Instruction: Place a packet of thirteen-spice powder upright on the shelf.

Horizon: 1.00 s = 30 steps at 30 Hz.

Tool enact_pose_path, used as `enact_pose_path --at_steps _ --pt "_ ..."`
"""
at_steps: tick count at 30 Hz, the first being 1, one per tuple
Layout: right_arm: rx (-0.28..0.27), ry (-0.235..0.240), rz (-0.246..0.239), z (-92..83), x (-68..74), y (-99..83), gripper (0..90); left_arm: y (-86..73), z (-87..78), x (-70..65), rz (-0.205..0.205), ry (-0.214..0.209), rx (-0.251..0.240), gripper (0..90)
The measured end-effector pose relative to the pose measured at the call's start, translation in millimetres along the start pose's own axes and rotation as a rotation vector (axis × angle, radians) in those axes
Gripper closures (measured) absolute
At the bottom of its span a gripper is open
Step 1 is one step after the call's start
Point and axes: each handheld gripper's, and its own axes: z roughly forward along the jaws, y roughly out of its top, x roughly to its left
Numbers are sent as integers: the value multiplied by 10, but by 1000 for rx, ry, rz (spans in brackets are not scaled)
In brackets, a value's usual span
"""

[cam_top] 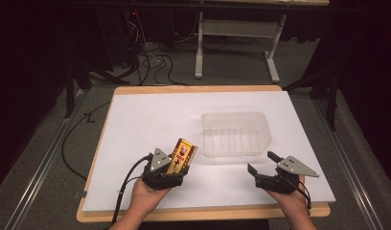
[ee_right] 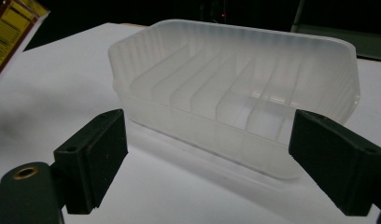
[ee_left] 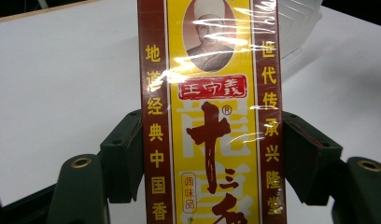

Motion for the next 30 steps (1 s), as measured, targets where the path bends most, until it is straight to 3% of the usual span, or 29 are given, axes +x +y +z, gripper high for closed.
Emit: enact_pose_path --at_steps 8,13,16,20,30 --pt "-24 7 -7 33 100 115 102 -17 -25 -97 36 19 -64 320" --pt "-98 36 -12 98 212 309 87 -29 -38 -108 34 23 -83 320" --pt "-114 46 -18 121 260 384 86 -35 -39 -116 34 23 -83 320" --pt "-132 89 -13 237 403 524 87 -38 -13 -155 31 17 -82 321" --pt "-119 178 -9 314 618 508 91 25 115 -400 47 -3 -95 321"
